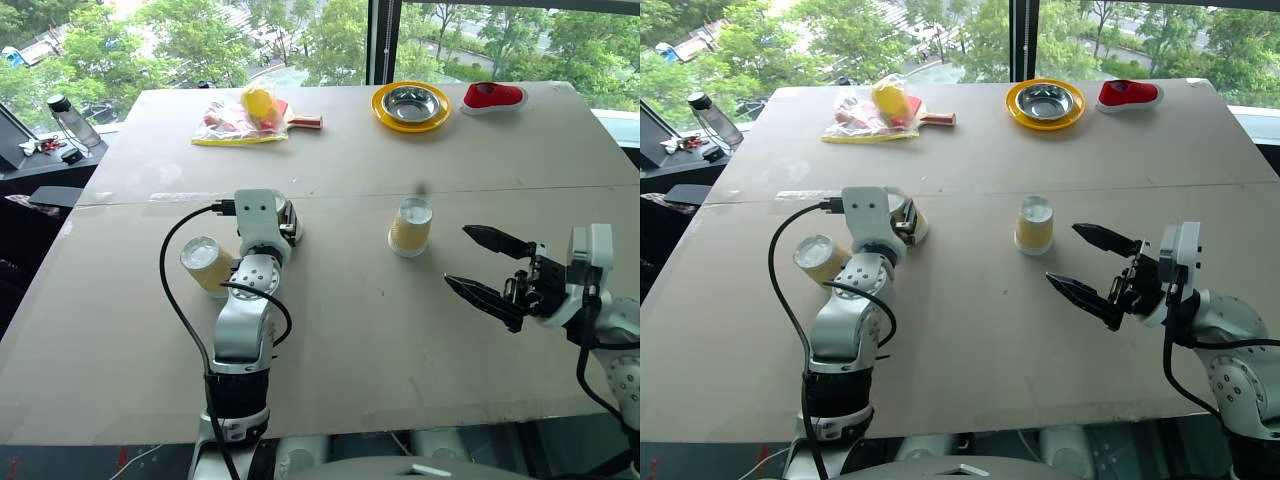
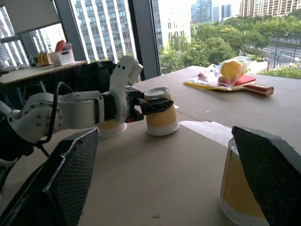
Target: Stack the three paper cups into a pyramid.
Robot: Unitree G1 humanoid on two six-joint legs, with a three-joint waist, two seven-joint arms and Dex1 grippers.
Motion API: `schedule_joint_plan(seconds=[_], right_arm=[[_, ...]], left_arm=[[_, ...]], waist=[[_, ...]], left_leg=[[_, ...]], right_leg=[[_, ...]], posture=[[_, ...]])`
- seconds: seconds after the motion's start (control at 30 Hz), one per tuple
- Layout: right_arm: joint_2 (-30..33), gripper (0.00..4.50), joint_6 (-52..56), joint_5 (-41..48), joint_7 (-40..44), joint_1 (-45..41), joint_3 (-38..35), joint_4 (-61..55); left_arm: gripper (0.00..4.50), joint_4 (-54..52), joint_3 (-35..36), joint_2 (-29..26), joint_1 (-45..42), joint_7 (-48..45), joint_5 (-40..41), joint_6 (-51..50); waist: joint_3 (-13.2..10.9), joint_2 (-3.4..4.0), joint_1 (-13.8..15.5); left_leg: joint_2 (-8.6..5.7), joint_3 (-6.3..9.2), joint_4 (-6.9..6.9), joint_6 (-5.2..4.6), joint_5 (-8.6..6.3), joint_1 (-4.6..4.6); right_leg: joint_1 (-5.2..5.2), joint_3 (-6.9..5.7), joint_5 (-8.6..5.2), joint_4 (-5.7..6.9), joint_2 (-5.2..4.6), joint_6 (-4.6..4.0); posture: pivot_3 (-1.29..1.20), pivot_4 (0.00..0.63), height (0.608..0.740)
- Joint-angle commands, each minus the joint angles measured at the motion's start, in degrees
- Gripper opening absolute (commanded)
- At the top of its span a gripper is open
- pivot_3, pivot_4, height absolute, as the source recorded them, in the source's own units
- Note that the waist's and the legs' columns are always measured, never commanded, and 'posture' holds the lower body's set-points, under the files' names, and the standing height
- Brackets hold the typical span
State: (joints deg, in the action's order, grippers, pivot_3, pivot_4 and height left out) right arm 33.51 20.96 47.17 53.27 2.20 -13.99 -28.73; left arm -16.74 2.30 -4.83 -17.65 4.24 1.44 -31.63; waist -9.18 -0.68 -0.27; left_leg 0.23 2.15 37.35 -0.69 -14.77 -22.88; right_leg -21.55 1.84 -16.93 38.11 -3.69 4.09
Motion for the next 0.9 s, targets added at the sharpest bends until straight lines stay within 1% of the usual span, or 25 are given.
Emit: schedule_joint_plan(seconds=[0.03,0.1,0.2,0.27,0.37,0.53,0.6,0.73,0.9], right_arm=[[0.52,4.50,-1.24,0.30,-0.23,0.77,-1.98,-1.75],[0.38,4.50,-1.34,0.20,-0.55,1.25,-2.28,-1.87],[0.78,4.50,-1.69,-1.14,-0.81,2.19,-2.28,-1.80],[0.92,4.50,-2.05,-1.83,-0.80,2.48,-2.33,-1.60],[0.81,4.50,-2.19,-1.87,-1.41,2.92,-2.63,-1.54],[0.66,4.50,-2.64,-2.62,-2.44,3.78,-2.88,-1.76],[0.57,4.50,-2.74,-2.63,-2.63,4.25,-2.95,-2.12],[0.42,4.50,-2.67,-2.69,-3.36,4.12,-2.62,-2.42],[0.54,4.50,-2.43,-2.59,-4.13,3.37,-2.44,-2.42]], left_arm=[[2.41,-1.44,-1.76,-3.15,0.60,-9.79,3.39,8.68],[2.41,0.66,-3.01,-5.15,-0.35,-14.56,4.35,10.79],[2.41,6.20,-7.11,-7.86,-4.32,-24.87,6.52,12.66],[2.41,10.48,-9.05,-8.73,-6.27,-28.13,5.76,14.77],[2.41,15.29,-9.95,-8.29,-8.43,-31.37,6.56,16.45],[2.41,19.37,-10.88,-7.74,-10.26,-35.22,6.89,17.05],[2.41,19.84,-10.69,-7.38,-10.24,-35.74,7.03,17.85],[2.41,19.65,-10.24,-6.52,-10.41,-37.17,8.79,16.24],[2.41,19.99,-10.91,-6.70,-10.28,-37.59,8.10,15.63]], waist=[[0.00,0.00,-0.03],[0.00,0.01,-0.04],[0.01,0.02,0.22],[0.01,0.02,0.32],[0.01,0.01,0.06],[0.01,0.02,-0.16],[0.01,0.02,-0.22],[0.01,0.02,-0.19],[0.01,0.02,-0.20]], left_leg=[[0.00,0.00,0.00,0.00,0.00,0.00],[0.01,0.00,0.00,0.01,0.01,0.01],[-0.01,0.00,0.01,0.01,0.01,0.02],[-0.04,0.01,0.07,0.00,0.01,0.02],[-0.06,0.00,0.10,0.00,0.00,0.02],[-0.02,0.11,0.09,0.00,0.01,0.02],[-0.03,0.10,0.09,0.00,0.01,0.02],[-0.03,0.08,0.10,0.00,0.01,0.02],[-0.03,0.10,0.11,0.00,0.01,0.03]], right_leg=[[0.00,0.00,0.00,0.00,0.00,0.00],[0.00,0.00,0.00,0.01,0.01,0.00],[0.01,-0.02,0.00,0.03,0.01,0.00],[0.05,-0.05,0.00,0.04,0.01,0.00],[0.08,-0.02,0.00,-0.01,0.00,0.00],[0.07,-0.11,0.00,0.05,0.04,0.00],[0.07,-0.10,0.00,0.05,0.02,0.01],[0.08,-0.09,0.00,0.04,0.01,0.01],[0.08,-0.09,0.00,0.07,0.02,0.01]], posture=[[0.00,0.150,0.740],[0.00,0.150,0.740],[0.00,0.150,0.740],[0.00,0.150,0.740],[0.00,0.150,0.740],[0.00,0.150,0.740],[0.00,0.150,0.740],[0.00,0.150,0.740],[0.00,0.150,0.740]])
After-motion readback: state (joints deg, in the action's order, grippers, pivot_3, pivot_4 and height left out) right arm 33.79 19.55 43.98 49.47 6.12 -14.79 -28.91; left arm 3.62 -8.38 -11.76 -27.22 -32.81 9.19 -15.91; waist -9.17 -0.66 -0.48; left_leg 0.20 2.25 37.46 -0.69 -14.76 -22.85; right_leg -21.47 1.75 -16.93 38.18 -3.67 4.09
